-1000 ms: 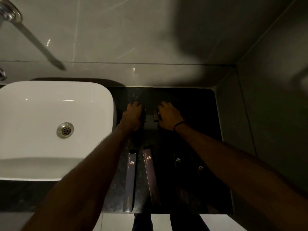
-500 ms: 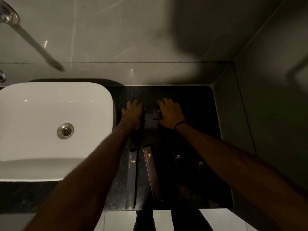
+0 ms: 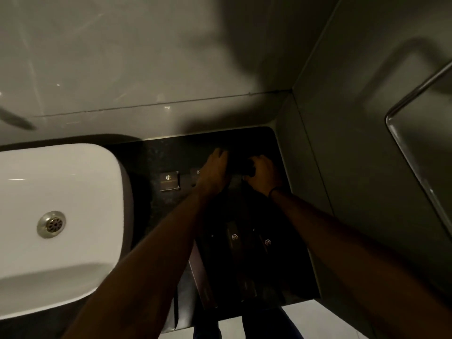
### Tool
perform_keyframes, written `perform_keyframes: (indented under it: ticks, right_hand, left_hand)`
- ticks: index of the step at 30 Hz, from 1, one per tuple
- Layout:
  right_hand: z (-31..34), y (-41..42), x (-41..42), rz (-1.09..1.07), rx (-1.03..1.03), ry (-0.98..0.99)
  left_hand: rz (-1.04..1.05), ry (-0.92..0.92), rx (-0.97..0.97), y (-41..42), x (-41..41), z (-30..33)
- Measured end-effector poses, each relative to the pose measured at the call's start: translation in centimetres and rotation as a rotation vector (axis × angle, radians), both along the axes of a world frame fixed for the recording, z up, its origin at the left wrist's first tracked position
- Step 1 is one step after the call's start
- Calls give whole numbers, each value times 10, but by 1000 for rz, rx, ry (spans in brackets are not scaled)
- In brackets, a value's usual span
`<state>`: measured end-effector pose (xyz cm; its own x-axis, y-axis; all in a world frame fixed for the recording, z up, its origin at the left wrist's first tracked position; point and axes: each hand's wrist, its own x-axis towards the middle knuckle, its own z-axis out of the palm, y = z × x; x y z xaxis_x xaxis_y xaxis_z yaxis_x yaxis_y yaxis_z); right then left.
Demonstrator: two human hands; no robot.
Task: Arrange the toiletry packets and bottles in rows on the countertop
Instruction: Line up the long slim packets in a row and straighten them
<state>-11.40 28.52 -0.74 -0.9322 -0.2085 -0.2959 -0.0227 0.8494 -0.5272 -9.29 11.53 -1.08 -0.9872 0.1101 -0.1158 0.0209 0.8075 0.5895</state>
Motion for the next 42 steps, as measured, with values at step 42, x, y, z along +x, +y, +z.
perform_keyframes:
  ticks: [42]
  right_hand:
    - [19,-89,280,-41,-91,-268]
  left_hand:
    - [530,-204,54,-87,320,4]
